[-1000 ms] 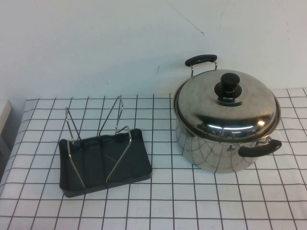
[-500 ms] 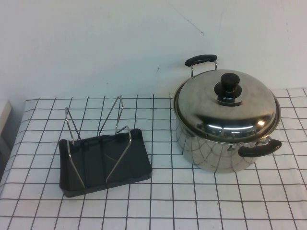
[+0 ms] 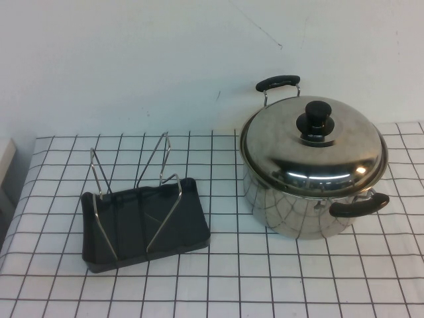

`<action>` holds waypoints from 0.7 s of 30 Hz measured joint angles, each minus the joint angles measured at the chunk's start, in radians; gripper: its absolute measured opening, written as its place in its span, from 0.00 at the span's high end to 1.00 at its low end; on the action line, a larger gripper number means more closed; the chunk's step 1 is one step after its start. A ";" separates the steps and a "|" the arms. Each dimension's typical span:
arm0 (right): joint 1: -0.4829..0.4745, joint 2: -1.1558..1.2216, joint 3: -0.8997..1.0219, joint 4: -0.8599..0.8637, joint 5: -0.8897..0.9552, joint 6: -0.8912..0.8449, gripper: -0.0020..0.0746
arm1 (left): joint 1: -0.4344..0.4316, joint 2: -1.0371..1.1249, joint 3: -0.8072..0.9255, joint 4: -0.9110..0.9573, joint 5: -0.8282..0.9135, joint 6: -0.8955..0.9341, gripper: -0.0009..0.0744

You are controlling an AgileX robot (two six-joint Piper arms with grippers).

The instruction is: Put pot lid on rack

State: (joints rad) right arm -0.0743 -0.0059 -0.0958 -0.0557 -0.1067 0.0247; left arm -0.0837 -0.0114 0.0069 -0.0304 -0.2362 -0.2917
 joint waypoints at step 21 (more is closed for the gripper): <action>0.002 0.738 -0.494 0.063 0.234 -0.260 0.98 | 0.000 0.365 -0.258 0.241 0.282 -0.004 0.99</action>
State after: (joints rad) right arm -0.0721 0.7322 -0.5900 0.0072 0.1278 -0.2350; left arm -0.0837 0.3532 -0.2513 0.2108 0.0458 -0.2958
